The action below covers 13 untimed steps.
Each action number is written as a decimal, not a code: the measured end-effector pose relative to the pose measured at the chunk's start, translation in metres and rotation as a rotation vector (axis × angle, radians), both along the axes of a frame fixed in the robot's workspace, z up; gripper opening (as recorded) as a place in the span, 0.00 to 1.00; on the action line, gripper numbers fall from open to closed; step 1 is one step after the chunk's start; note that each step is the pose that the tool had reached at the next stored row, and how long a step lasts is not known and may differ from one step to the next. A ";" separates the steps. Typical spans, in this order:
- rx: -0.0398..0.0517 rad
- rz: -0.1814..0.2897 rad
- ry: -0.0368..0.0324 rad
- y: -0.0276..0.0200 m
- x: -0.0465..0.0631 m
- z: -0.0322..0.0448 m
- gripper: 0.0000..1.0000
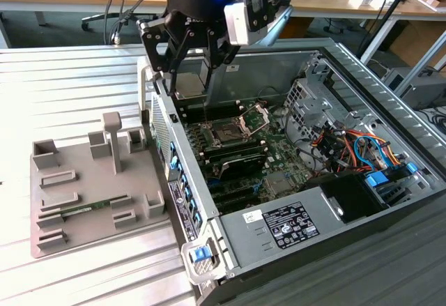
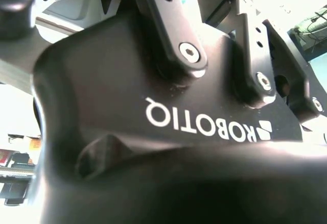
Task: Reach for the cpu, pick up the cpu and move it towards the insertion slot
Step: 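Pick up the cpu and move it towards the insertion slot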
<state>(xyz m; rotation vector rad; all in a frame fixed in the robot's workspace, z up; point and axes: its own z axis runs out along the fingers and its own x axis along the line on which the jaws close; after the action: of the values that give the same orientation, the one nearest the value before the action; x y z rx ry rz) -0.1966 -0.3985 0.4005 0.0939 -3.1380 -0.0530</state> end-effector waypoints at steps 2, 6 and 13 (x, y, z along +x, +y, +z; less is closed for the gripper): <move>0.0000 0.000 0.0000 0.0000 0.001 0.0000 0.55; 0.0000 0.000 0.0000 0.0000 0.004 0.0000 0.55; 0.0000 0.000 0.0000 0.0000 0.008 0.0000 0.55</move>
<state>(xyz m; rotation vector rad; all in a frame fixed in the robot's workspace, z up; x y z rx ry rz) -0.1888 -0.3985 0.4004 0.0938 -3.1380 -0.0530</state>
